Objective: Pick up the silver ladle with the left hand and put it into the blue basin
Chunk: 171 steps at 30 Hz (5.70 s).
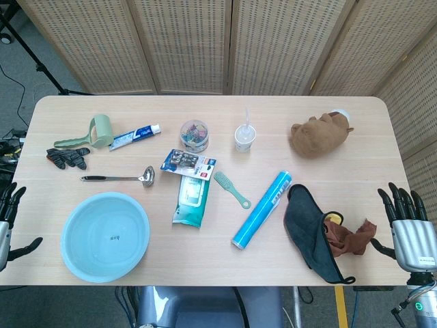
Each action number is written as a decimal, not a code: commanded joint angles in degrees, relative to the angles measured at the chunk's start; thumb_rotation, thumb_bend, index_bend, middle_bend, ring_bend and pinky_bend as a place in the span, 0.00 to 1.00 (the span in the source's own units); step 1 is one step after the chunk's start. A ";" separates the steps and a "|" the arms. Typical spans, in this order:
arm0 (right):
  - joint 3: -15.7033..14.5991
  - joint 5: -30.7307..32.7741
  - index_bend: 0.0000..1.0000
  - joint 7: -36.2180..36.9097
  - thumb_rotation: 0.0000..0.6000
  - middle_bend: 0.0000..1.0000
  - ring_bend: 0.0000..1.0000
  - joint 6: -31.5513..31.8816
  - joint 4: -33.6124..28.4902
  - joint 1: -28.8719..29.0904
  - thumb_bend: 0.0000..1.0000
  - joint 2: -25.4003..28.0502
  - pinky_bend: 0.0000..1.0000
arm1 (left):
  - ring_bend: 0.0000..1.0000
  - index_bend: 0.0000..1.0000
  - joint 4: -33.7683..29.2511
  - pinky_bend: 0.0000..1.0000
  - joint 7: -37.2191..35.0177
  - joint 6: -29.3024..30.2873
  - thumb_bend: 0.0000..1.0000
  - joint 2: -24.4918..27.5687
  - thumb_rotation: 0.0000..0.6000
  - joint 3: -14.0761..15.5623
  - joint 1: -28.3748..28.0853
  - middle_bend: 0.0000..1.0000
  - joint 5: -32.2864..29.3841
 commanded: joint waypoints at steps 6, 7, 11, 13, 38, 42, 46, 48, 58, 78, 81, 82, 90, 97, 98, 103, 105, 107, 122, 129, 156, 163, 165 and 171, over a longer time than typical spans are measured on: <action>0.10 -0.85 0.00 0.64 1.00 0.00 0.00 1.12 -0.31 -0.37 0.00 0.03 0.00 | 0.00 0.00 -0.38 0.00 -1.01 -0.90 0.00 0.84 1.00 -0.08 -0.21 0.00 -0.51; 0.07 -0.98 0.00 0.72 1.00 0.00 0.00 1.22 -0.39 -0.42 0.00 0.07 0.00 | 0.00 0.00 -0.35 0.00 -1.32 -0.77 0.00 0.92 1.00 -0.09 -0.18 0.00 -0.35; 0.07 -1.19 0.00 1.09 1.00 0.00 0.00 1.35 -0.64 -0.47 0.00 0.16 0.00 | 0.00 0.00 -0.21 0.00 -3.02 -0.55 0.00 1.29 1.00 -0.41 -0.38 0.00 0.16; 0.10 -1.19 0.00 1.18 1.00 0.00 0.00 1.30 -0.66 -0.45 0.00 0.15 0.00 | 0.02 0.00 0.16 0.00 -4.27 -0.64 0.00 1.57 1.00 -1.25 -1.08 0.14 0.32; 1.14 0.16 0.00 2.84 1.00 0.00 0.00 1.06 0.51 -0.13 0.00 -0.94 0.00 | 0.99 0.11 19.17 1.00 -8.45 -36.88 0.00 -5.01 1.00 -12.63 -24.71 1.00 -21.53; 1.31 1.03 0.00 1.84 1.00 0.00 0.00 0.82 0.45 -0.13 0.00 -1.15 0.00 | 0.99 0.26 26.72 1.00 -10.45 -43.94 0.00 -9.24 1.00 -12.89 -28.14 1.00 -25.07; 1.27 1.77 0.00 0.81 1.00 0.00 0.00 -0.07 0.87 0.18 0.00 -1.64 0.00 | 0.99 0.36 34.87 1.00 -9.61 -48.13 0.03 -14.15 1.00 -12.35 -31.36 1.00 -26.24; 1.36 2.58 0.00 0.27 1.00 0.00 0.00 -0.66 1.24 0.35 0.00 -1.93 0.00 | 0.99 0.41 39.54 1.00 -9.38 -49.96 0.08 -17.29 1.00 -12.17 -33.12 1.00 -26.55; 2.01 5.23 0.00 -1.19 1.00 0.00 0.00 -1.83 2.23 0.74 0.00 -2.55 0.00 | 0.99 0.61 53.68 1.00 -9.40 -56.18 0.25 -27.86 1.00 -11.18 -37.91 1.00 -26.88; 2.30 6.17 0.00 -1.06 1.00 0.00 0.00 -1.94 1.86 0.74 0.00 -2.11 0.00 | 0.99 0.56 64.61 1.00 -10.45 -58.17 0.22 -34.39 1.00 -9.16 -39.14 1.00 -23.13; 2.27 6.11 0.00 -0.89 1.00 0.00 0.00 -1.88 1.64 0.68 0.00 -1.90 0.00 | 0.99 0.50 64.84 1.00 -10.49 -58.52 0.21 -34.27 1.00 -9.09 -39.07 1.00 -22.90; 2.26 6.07 0.00 -0.85 1.00 0.00 0.00 -1.85 1.58 0.67 0.00 -1.85 0.00 | 0.99 0.49 64.80 1.00 -10.57 -58.70 0.21 -34.22 1.00 -9.13 -39.07 1.00 -22.91; 2.32 5.78 0.00 -0.14 1.00 0.00 0.00 -1.39 0.92 0.45 0.00 -1.14 0.00 | 0.99 0.45 63.99 1.00 -9.40 -60.23 0.22 -33.60 1.00 -9.31 -39.02 1.00 -23.47; 2.23 5.79 0.00 -0.10 1.00 0.00 0.00 -1.50 0.75 0.45 0.00 -0.97 0.00 | 0.99 0.45 64.38 1.00 -8.40 -60.30 0.23 -34.50 1.00 -9.53 -39.27 1.00 -23.71; 2.22 5.80 0.00 -0.11 1.00 0.00 0.00 -1.54 0.72 0.46 0.00 -0.96 0.00 | 0.99 0.45 64.72 1.00 -8.27 -60.44 0.23 -34.79 1.00 -9.62 -39.38 1.00 -23.82; 2.18 5.86 0.00 -0.21 1.00 0.00 0.00 -1.59 0.69 0.48 0.00 -0.94 0.00 | 0.99 0.45 67.09 1.00 -8.43 -61.28 0.25 -36.63 1.00 -9.98 -39.82 1.00 -24.14; 2.18 5.92 0.00 -0.28 1.00 0.00 0.00 -1.62 0.70 0.48 0.00 -0.94 0.00 | 0.99 0.45 67.90 1.00 -8.62 -61.60 0.25 -37.17 1.00 -10.05 -39.98 1.00 -24.09; 2.21 6.01 0.00 -0.40 1.00 0.00 0.00 -1.61 0.72 0.49 0.00 -0.95 0.00 | 0.99 0.45 68.71 1.00 -9.02 -62.01 0.26 -37.76 1.00 -10.17 -40.18 1.00 -24.01; 2.21 6.34 0.00 -0.35 1.00 0.00 0.00 -1.93 0.79 0.62 0.00 -1.00 0.00 | 0.99 0.45 73.05 1.00 -11.03 -64.18 0.26 -40.56 1.00 -9.96 -40.46 1.00 -22.34; 2.18 6.16 0.00 -0.14 1.00 0.00 0.00 -1.74 0.57 0.54 0.00 -0.86 0.00 | 0.99 0.75 73.16 1.00 -11.85 -63.42 0.41 -40.75 1.00 -10.01 -40.43 1.00 -21.49; 1.64 4.17 0.00 1.49 1.00 0.00 0.00 -0.62 -1.29 -0.08 0.00 0.40 0.00 | 0.99 0.89 41.28 1.00 -15.41 -46.56 0.65 -17.87 1.00 -13.31 -34.90 1.00 -18.31; 1.39 3.35 0.00 1.62 1.00 0.00 0.00 -0.28 -1.83 -0.23 0.00 0.66 0.00 | 0.99 0.89 26.47 1.00 -14.46 -39.38 0.66 -6.45 1.00 -12.35 -30.59 1.00 -14.33; 1.34 3.08 0.00 1.67 1.00 0.00 0.00 -0.06 -2.01 -0.32 0.00 0.75 0.00 | 0.99 0.89 22.98 1.00 -15.37 -36.59 0.66 -3.45 1.00 -11.61 -28.93 1.00 -11.92; 1.17 2.13 0.00 2.19 1.00 0.00 0.00 0.83 -2.82 -0.77 0.00 1.32 0.00 | 0.99 0.89 20.68 1.00 -21.23 -25.70 0.67 0.93 1.00 -4.99 -21.11 1.00 -1.97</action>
